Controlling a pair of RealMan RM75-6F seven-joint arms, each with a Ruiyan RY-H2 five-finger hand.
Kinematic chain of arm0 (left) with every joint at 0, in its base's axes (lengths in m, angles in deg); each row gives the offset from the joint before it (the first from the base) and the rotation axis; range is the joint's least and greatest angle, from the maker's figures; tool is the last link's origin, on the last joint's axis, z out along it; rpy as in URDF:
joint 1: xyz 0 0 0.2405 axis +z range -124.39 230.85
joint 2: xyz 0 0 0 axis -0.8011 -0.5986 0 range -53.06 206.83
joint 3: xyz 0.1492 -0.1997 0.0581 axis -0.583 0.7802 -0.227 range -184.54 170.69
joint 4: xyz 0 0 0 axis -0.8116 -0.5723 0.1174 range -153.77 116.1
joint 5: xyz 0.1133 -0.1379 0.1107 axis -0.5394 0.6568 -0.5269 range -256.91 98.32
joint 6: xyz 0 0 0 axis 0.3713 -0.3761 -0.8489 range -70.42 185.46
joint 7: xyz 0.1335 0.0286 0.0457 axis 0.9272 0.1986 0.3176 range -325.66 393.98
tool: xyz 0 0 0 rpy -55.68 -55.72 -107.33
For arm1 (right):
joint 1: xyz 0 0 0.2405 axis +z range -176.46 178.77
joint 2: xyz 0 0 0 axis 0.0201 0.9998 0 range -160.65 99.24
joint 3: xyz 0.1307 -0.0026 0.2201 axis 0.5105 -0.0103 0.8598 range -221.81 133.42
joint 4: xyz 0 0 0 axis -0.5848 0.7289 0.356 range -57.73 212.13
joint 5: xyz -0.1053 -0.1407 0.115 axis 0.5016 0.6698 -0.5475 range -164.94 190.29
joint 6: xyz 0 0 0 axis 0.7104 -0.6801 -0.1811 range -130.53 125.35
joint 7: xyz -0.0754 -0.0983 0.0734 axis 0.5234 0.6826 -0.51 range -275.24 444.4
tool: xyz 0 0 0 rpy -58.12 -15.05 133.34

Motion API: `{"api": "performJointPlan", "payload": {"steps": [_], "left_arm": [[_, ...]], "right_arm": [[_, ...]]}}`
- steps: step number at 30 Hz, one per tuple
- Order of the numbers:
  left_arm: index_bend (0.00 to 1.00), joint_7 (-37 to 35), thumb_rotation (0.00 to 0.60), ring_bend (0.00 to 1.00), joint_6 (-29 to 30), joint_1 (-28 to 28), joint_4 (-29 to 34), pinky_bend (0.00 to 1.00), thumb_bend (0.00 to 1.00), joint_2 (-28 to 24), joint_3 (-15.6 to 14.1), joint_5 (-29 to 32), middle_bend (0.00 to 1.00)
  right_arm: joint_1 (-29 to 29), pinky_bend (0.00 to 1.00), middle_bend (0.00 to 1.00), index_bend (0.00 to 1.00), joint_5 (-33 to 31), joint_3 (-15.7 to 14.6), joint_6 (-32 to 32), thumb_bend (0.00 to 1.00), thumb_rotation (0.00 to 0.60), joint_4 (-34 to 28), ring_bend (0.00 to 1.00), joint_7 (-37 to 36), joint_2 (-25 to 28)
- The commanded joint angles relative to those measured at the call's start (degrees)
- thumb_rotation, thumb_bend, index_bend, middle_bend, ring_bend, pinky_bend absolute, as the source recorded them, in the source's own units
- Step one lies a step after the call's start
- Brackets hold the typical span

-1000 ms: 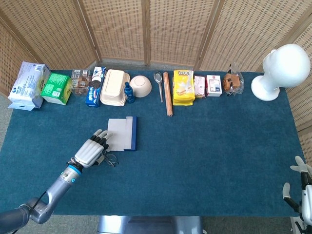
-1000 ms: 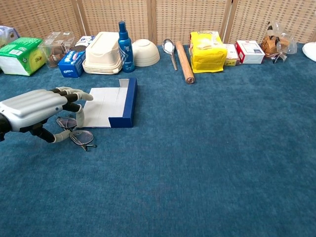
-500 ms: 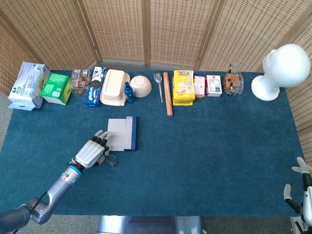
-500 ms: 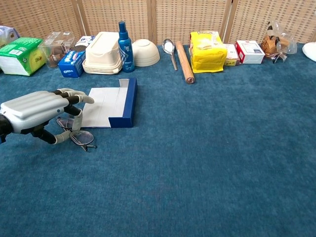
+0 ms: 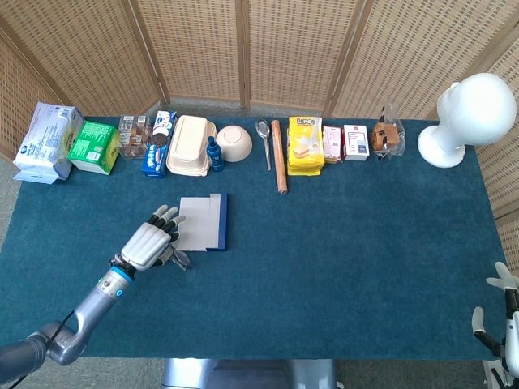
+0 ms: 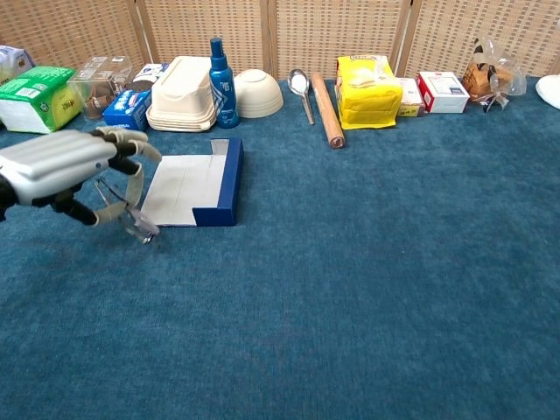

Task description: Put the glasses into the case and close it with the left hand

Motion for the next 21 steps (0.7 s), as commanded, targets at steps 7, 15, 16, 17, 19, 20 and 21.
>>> {"api": "performJointPlan", "payload": {"steps": [7,15,16,17,19,20,21], "left_arm": [[0.67,-2.89,0.600,0.00,-2.86,-5.17,-5.22,0.00,0.45,-0.49,1.59,-1.76,0.16],[0.67,-7.54,0.600,0.00,-3.92,-9.51,-14.91,0.00,0.44,3.52,1.86,-3.54,0.16],[0.67,-8.09,0.600,0.00,-3.92,-9.94,-15.96,0.00,0.44,4.12,1.76,-3.81,0.16],[0.66,-8.48,0.600,0.00,-3.98,-10.24,-16.66,0.00,0.44,4.52,1.68,-3.98,0.16],[0.66,-9.66,0.600,0.00,-4.40,-11.18,-18.72,0.00,0.44,5.80,1.39,-4.42,0.16],[0.65,-10.19,0.600,0.00,-4.60,-11.62,-19.74,0.00,0.44,6.48,1.25,-4.59,0.16],[0.65,-10.77,0.600,0.00,-4.72,-12.03,-20.70,0.00,0.43,7.22,1.13,-4.77,0.16]], "right_arm": [[-0.07,0.10,0.29,0.09,-0.33,0.34,-0.11,0.49,0.600,-0.06,0.15,0.72,-0.35],[-0.17,0.10,0.29,0.08,-0.54,0.61,-0.33,0.49,0.600,-0.46,0.15,1.52,-0.51],[-0.20,0.10,0.29,0.08,-0.56,0.62,-0.36,0.49,0.600,-0.48,0.15,1.61,-0.53],[-0.22,0.10,0.29,0.09,-0.58,0.62,-0.38,0.49,0.600,-0.49,0.15,1.66,-0.53],[-0.27,0.10,0.29,0.08,-0.69,0.67,-0.40,0.49,0.600,-0.51,0.15,1.77,-0.54],[-0.28,0.10,0.29,0.08,-0.75,0.71,-0.42,0.49,0.600,-0.52,0.15,1.79,-0.54],[-0.30,0.10,0.29,0.08,-0.79,0.75,-0.44,0.49,0.600,-0.53,0.15,1.82,-0.56]]}}
